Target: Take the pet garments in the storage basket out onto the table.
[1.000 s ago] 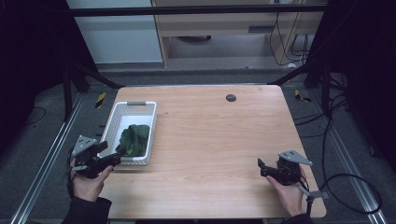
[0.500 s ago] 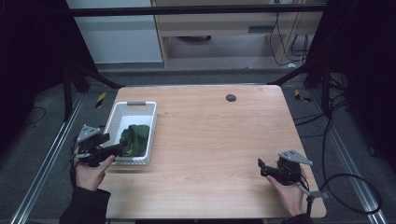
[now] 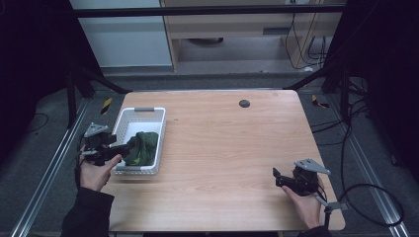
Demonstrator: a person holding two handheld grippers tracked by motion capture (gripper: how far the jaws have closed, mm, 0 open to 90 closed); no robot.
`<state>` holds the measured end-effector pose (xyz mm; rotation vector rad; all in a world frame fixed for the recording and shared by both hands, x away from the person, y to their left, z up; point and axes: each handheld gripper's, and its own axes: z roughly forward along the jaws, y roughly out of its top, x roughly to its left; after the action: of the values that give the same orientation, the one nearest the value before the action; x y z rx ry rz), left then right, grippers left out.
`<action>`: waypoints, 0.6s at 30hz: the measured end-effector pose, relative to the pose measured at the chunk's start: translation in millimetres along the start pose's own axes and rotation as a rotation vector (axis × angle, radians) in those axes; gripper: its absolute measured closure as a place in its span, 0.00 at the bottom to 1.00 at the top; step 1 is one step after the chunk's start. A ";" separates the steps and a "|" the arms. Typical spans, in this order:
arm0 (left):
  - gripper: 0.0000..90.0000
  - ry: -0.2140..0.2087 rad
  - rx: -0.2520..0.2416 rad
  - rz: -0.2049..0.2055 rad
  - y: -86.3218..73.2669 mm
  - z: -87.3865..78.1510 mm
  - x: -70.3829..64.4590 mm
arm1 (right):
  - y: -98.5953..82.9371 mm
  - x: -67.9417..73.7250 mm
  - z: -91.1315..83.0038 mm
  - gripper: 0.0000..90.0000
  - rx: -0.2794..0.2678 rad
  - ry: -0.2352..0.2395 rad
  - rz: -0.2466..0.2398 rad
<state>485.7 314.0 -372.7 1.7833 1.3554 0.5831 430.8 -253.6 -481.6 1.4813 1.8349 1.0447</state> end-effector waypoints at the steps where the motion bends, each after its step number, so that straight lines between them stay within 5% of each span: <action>1: 0.23 -0.003 0.007 0.003 1.0 1.6 0.5 | -0.1 -0.1 0.2 0.14 0.000 0.000 -0.001; 18: 0.22 0.027 0.119 0.039 11.4 26.3 12.2 | -0.4 -0.5 1.3 0.13 0.013 0.005 -0.003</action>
<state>516.0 315.9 -379.7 1.9076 1.4019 0.5596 431.8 -253.9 -482.6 1.4840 1.8507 1.0376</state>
